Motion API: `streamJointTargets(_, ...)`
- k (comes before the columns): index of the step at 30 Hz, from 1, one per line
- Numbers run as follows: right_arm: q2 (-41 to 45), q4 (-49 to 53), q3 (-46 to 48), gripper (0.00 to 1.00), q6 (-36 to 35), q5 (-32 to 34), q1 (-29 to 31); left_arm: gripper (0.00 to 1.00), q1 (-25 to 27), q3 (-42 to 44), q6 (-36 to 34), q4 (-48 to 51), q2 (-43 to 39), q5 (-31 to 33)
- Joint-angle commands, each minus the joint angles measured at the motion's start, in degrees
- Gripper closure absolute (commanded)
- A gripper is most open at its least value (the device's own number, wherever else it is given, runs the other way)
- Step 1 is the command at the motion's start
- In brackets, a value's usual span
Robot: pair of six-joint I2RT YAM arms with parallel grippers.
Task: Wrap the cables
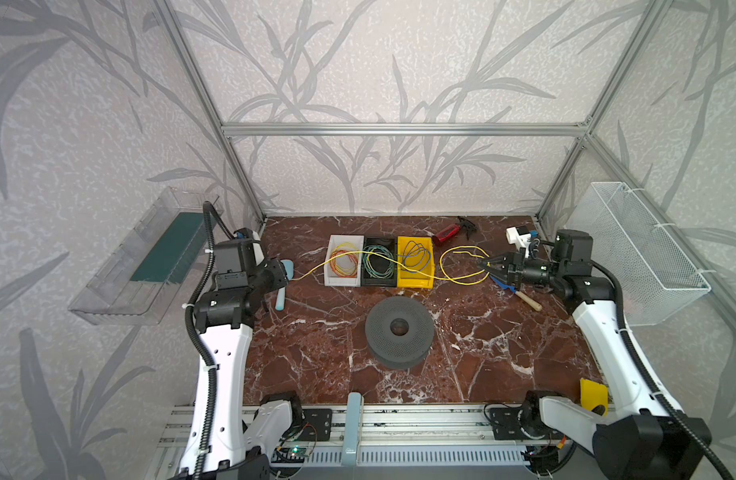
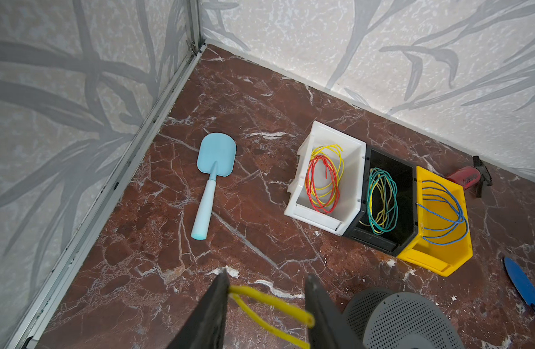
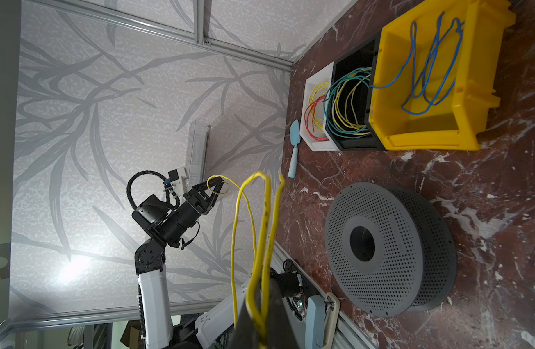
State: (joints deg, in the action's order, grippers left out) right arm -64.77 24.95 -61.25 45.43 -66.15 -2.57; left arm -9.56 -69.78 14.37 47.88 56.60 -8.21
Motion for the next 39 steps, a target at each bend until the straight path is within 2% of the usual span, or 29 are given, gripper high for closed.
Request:
streamJointTargets(1, 0.9, -1.4, -1.5, 1.0, 0.3, -2.0, 0.4, 0.68, -0.2, 0.5, -0.2, 0.2, -1.1, 0.1)
streamJointTargets(6, 1.1, -2.4, -0.8, 1.0, 0.7, -1.8, 0.4, 1.0, -0.4, -0.4, 0.7, 1.8, -0.2, -0.4)
streamJointTargets(9, 1.1, -2.4, -0.4, 1.0, 0.2, -1.1, 0.3, 1.0, -1.3, -1.0, 1.5, 2.3, 0.1, -2.2)
streamJointTargets(14, 0.7, -0.2, 0.7, 1.0, -3.0, 0.8, -1.2, 1.0, -6.1, -3.4, 4.9, 1.5, 0.2, -8.5)
streamJointTargets(16, 1.1, 2.9, 0.6, 1.0, -6.0, 2.9, -2.1, 1.0, -8.0, -4.3, 6.7, 0.6, 0.4, -10.7)
streamJointTargets(19, 1.7, 7.6, 1.2, 1.0, -11.4, 7.6, -3.5, 1.0, -12.5, -5.3, 11.7, -1.8, 1.9, -17.5)
streamJointTargets(22, 2.5, 7.5, 4.7, 1.0, -12.9, 11.7, -6.4, 1.0, -19.1, -4.2, 21.0, -8.2, 4.1, -29.0)
streamJointTargets(24, 2.3, 4.0, 8.1, 1.0, -11.0, 11.8, -8.5, 1.0, -23.3, -1.1, 31.8, -18.4, 5.9, -37.9)
streamJointTargets(26, 1.8, 3.4, 9.7, 1.0, -11.3, 12.9, -10.1, 1.0, -26.4, 4.7, 46.9, -35.4, 7.6, -45.8)
streamJointTargets(28, 1.7, 5.6, 9.4, 1.0, -13.6, 14.9, -10.8, 1.0, -27.8, 9.2, 57.8, -49.0, 8.7, -48.5)
streamJointTargets(29, 1.7, 6.7, 9.0, 1.0, -14.7, 16.0, -10.9, 1.0, -28.2, 10.6, 61.1, -53.4, 9.0, -48.9)
streamJointTargets(31, 2.1, 8.4, 8.2, 1.0, -16.2, 18.2, -11.1, 1.0, -28.3, 10.3, 60.1, -52.1, 9.1, -48.8)
streamJointTargets(35, 2.6, 10.7, 6.6, 1.0, -18.4, 19.8, -11.0, 1.0, -27.7, 2.5, 45.6, -31.5, 9.4, -44.5)
streamJointTargets(39, 3.3, 11.1, 5.0, 1.0, -18.0, 18.4, -10.5, 1.0, -24.6, -4.0, 37.2, -20.9, 10.5, -42.0)
